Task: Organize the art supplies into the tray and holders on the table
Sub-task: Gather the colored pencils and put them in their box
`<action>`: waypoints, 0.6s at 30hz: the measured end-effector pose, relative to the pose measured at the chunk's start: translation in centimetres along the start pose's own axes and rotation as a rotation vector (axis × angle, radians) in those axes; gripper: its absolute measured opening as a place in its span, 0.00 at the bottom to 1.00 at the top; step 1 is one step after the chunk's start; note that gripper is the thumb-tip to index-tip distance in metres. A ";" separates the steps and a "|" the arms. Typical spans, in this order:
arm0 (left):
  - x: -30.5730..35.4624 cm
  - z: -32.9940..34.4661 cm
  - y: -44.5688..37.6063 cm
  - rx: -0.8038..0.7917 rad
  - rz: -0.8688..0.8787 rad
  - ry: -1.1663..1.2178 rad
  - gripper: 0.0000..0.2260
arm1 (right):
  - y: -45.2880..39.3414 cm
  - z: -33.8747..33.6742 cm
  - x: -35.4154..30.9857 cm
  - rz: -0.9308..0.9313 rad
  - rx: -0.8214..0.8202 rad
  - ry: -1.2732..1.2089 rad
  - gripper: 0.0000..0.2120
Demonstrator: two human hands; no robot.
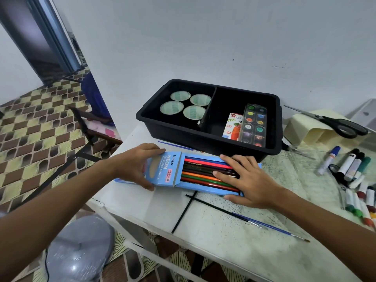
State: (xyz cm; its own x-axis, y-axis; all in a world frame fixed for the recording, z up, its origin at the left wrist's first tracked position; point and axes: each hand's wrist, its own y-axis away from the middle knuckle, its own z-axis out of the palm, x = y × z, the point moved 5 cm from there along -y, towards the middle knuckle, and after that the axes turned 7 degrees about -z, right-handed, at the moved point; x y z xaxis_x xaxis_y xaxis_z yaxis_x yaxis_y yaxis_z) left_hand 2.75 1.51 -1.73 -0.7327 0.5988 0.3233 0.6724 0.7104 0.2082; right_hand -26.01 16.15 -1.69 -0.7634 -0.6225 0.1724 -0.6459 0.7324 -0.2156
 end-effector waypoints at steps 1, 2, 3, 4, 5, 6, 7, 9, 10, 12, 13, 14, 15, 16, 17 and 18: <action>-0.1 0.0 0.0 -0.003 -0.002 -0.001 0.49 | -0.1 0.0 -0.1 -0.007 -0.002 0.003 0.27; -0.1 0.0 -0.1 -0.005 -0.001 -0.004 0.49 | -0.1 0.0 -0.2 -0.012 -0.004 0.003 0.27; -0.1 0.1 -0.1 -0.007 0.001 -0.011 0.49 | -0.2 0.0 -0.3 -0.018 -0.006 0.003 0.27; -0.1 0.2 -0.1 -0.009 0.004 -0.019 0.49 | -0.3 0.0 -0.4 -0.022 -0.010 0.003 0.27; -0.1 0.2 -0.1 -0.009 0.009 -0.027 0.50 | -0.4 0.0 -0.5 -0.026 -0.015 0.001 0.27; -0.1 0.2 -0.1 -0.006 0.013 -0.033 0.50 | -0.4 0.0 -0.6 -0.028 -0.024 -0.003 0.27; -0.2 0.2 -0.2 -0.002 0.018 -0.037 0.50 | -0.5 0.1 -0.6 -0.026 -0.036 -0.008 0.27; -0.2 0.2 -0.2 0.003 0.025 -0.043 0.50 | -0.5 0.2 -0.5 -0.019 -0.063 -0.016 0.27; -0.1 0.3 -0.2 0.001 0.025 -0.045 0.50 | -0.6 0.3 -0.4 -0.015 -0.074 -0.021 0.27; -0.1 0.4 -0.2 -0.005 0.023 -0.046 0.49 | -0.6 0.3 -0.3 -0.011 -0.088 -0.037 0.27; 0.0 0.5 -0.2 -0.007 0.020 -0.045 0.49 | -0.7 0.4 -0.3 -0.010 -0.094 -0.043 0.28; 0.1 0.6 -0.2 -0.008 0.018 -0.043 0.49 | -0.7 0.4 -0.2 -0.009 -0.101 -0.046 0.28; 0.2 0.6 -0.1 -0.008 0.016 -0.043 0.49 | -0.7 0.5 -0.2 -0.007 -0.107 -0.046 0.28; 0.3 0.6 -0.1 -0.006 0.015 -0.048 0.49 | -0.7 0.5 -0.2 -0.006 -0.112 -0.044 0.28; 0.4 0.7 -0.1 -0.003 0.013 -0.056 0.49 | -0.7 0.6 -0.2 -0.003 -0.117 -0.043 0.28; 0.5 0.7 -0.1 0.001 0.011 -0.065 0.49 | -0.7 0.6 -0.2 0.000 -0.120 -0.043 0.28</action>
State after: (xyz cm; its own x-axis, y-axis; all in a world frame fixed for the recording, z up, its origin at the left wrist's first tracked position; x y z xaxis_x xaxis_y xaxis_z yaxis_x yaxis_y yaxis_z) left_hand 2.24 1.99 -2.23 -0.7304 0.6295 0.2650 0.6806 0.7036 0.2043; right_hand -25.41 15.55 -2.15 -0.7643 -0.6316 0.1301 -0.6438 0.7588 -0.0987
